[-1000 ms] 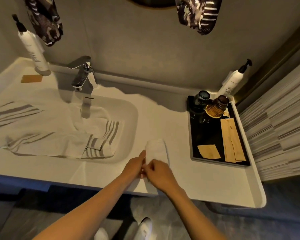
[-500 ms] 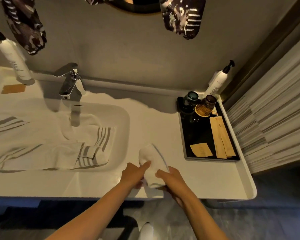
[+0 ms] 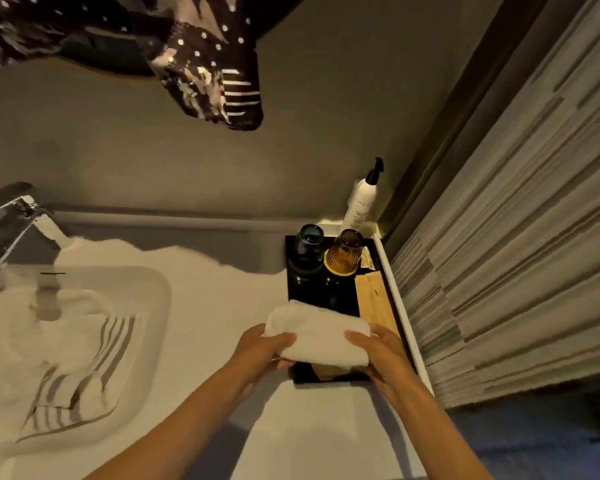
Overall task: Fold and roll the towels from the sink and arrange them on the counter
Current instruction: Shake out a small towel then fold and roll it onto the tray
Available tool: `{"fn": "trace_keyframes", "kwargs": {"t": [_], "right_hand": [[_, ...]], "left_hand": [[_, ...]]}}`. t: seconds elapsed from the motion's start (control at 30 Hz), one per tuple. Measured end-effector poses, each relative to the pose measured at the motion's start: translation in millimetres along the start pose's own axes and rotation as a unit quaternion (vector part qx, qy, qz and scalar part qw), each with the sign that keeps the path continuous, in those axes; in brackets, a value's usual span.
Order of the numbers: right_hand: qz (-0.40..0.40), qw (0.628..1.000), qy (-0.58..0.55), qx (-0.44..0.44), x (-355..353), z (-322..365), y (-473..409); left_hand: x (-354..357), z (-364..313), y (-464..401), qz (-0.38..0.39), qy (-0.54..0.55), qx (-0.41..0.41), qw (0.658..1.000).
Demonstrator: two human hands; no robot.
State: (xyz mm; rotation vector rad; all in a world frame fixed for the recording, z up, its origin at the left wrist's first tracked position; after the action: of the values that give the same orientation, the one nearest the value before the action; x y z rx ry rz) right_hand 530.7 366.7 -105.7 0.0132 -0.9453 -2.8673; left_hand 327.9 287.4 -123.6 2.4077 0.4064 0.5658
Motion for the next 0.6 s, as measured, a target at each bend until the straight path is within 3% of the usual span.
{"fn": "trace_keyframes", "kwargs": {"t": [0.13, 0.23, 0.27, 0.33, 0.4, 0.43, 0.5, 0.57, 0.6], "right_hand": [[-0.07, 0.997, 0.031, -0.029, -11, 32, -62], [-0.063, 0.99, 0.092, -0.082, -7, 54, -102], [-0.067, 0.986, 0.121, -0.097, -6, 56, -112], [-0.12, 0.966, 0.186, -0.133, -10, 55, -126], [-0.165, 0.921, 0.266, -0.231, -14, 50, -129], [-0.159, 0.888, 0.32, -0.291, -13, 45, -128], [-0.116, 0.8, 0.446, -0.384, -5, 38, -126], [-0.063, 0.717, 0.572, -0.393, 5, 27, -128], [-0.037, 0.695, 0.619, -0.363, 8, 22, -128]], "left_hand": [[41, -22, -51, -0.026, -0.035, 0.019, 0.999], [56, -40, -80, -0.135, -0.176, 0.097, 0.97], [57, -44, -83, -0.19, -0.27, 0.153, 0.932], [55, -41, -83, -0.232, -0.472, 0.289, 0.8], [57, -33, -84, -0.153, -0.608, 0.387, 0.676], [59, -27, -88, -0.092, -0.658, 0.394, 0.635], [64, -17, -99, -0.014, -0.735, 0.352, 0.579], [66, -9, -113, 0.014, -0.775, 0.282, 0.565], [66, -7, -118, 0.019, -0.784, 0.253, 0.567]]}}
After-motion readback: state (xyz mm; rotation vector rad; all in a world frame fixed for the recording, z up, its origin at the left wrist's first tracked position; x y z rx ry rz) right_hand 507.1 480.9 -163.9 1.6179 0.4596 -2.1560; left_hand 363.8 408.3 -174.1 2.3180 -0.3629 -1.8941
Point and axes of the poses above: each hand's wrist, its own y-axis away from the middle knuckle, its own x-axis out of the palm, z = x × y, the point moved 1 cm from there along -y, towards the middle knuckle, and after that the axes turned 2 degrees about z, right-handed, at the moved point
